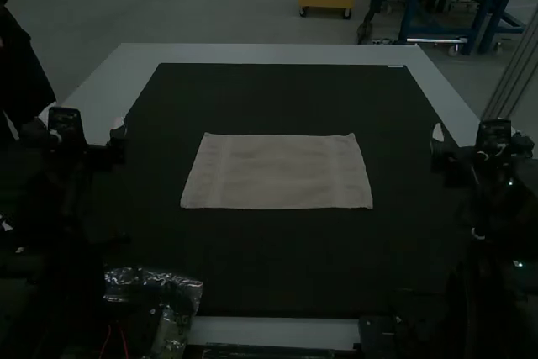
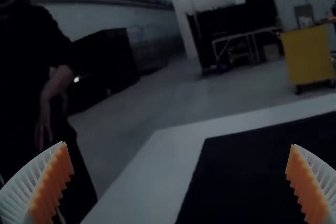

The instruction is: Fold the towel.

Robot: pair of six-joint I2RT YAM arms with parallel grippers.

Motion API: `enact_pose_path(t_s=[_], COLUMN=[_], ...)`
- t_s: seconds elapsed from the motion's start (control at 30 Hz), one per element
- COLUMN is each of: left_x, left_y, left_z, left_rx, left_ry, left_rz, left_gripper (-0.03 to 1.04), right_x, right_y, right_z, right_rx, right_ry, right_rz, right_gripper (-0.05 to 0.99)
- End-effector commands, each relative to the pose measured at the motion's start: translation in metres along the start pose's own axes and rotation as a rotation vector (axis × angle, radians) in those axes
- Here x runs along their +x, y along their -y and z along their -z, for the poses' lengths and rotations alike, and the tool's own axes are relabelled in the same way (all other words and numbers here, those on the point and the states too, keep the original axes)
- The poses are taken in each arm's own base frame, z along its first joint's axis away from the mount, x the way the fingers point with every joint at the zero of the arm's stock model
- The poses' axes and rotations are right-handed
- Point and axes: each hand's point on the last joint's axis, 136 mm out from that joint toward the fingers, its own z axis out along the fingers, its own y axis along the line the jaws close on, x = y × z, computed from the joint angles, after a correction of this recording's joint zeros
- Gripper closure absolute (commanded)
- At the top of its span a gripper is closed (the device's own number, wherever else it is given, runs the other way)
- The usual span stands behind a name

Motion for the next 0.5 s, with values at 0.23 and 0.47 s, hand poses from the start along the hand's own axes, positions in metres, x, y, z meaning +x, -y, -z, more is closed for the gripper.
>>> enact_pose_path(t_s=[0.23,0.47], left_x=[-0.075,-0.088], left_y=[-0.005,0.001], left_z=[0.000,-0.056], left_rx=[0.056,0.120], left_ry=[0.136,-0.018], left_rz=[0.014,0.096], left_gripper=[0.05,0.05], right_x=[-0.080,-0.106], right_y=[0.027,0.030], right_z=[0.004,-0.059], right_rx=[0.073,-0.021], right_ry=[0.175,0.000], right_rz=[0.060,-0.120], right_gripper=[0.03,0.03])
